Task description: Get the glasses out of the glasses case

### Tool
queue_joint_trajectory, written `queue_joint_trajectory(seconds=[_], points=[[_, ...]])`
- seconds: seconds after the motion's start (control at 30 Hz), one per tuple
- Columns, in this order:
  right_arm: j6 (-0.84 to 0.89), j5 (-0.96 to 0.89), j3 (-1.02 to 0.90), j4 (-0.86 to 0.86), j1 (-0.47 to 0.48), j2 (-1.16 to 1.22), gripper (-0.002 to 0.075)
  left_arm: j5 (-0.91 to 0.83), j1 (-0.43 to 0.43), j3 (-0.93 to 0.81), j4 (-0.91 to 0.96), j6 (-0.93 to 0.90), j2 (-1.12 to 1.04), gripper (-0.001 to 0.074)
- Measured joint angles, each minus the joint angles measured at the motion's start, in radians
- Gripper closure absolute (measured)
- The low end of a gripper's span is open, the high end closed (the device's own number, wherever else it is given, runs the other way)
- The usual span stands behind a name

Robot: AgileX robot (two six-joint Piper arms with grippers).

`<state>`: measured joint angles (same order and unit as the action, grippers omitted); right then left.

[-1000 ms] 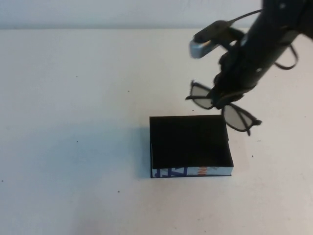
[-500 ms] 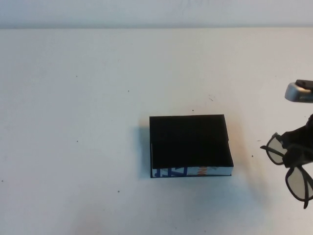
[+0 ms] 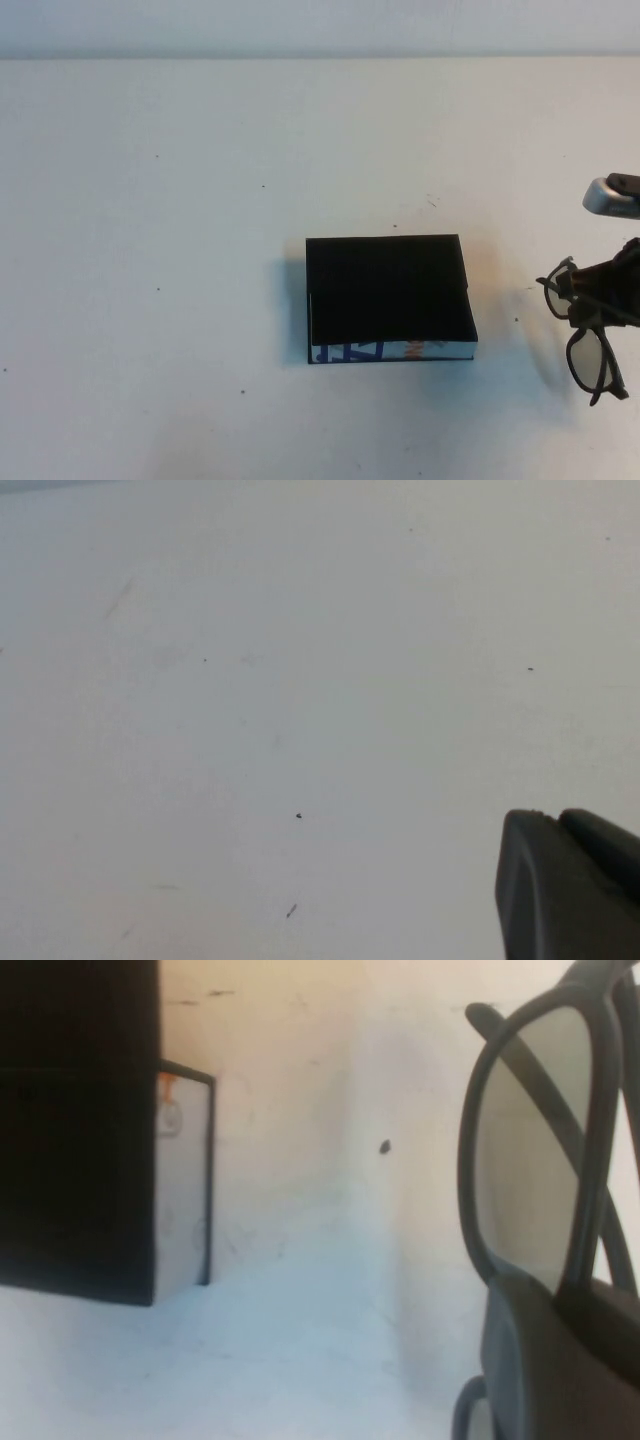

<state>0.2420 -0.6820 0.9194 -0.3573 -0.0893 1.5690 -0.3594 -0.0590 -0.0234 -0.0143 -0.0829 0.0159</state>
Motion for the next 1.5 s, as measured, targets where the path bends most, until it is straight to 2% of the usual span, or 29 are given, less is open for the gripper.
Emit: queue_joint_trajectory(seconds=[0.33,0.43,0.6,0.8,0.9,1.1,1.17,1.5], points=[[0.000,0.011,-0.002,-0.023,0.000,0.085,0.0704,0.000,0.000,0.000,0.000,0.000,0.000,0.0739],[0.000,0.014,-0.002,-0.035,0.000,0.085,0.0670,0.000,0.000,0.000,0.000,0.000,0.000,0.0740],[0.002,0.014,-0.002,-0.038,0.000,0.085,0.0551,0.000,0.000,0.000,0.000,0.000,0.000,0.0739],[0.002,-0.045,0.007,-0.049,0.000,0.063,0.0518,0.000,0.000,0.000,0.000,0.000,0.000,0.0739],[0.002,-0.059,0.007,-0.049,0.000,-0.021,0.0542,0.000,0.000,0.000,0.000,0.000,0.000,0.0739],[0.105,-0.081,0.007,-0.049,0.000,-0.346,0.0695,0.000,0.000,0.000,0.000,0.000,0.000,0.0739],[0.139,-0.084,0.007,-0.049,0.000,-0.457,0.0723,0.000,0.000,0.000,0.000,0.000,0.000,0.0739],[0.160,-0.111,-0.077,-0.049,0.000,-0.880,0.0742,0.000,0.000,0.000,0.000,0.000,0.000,0.0739]])
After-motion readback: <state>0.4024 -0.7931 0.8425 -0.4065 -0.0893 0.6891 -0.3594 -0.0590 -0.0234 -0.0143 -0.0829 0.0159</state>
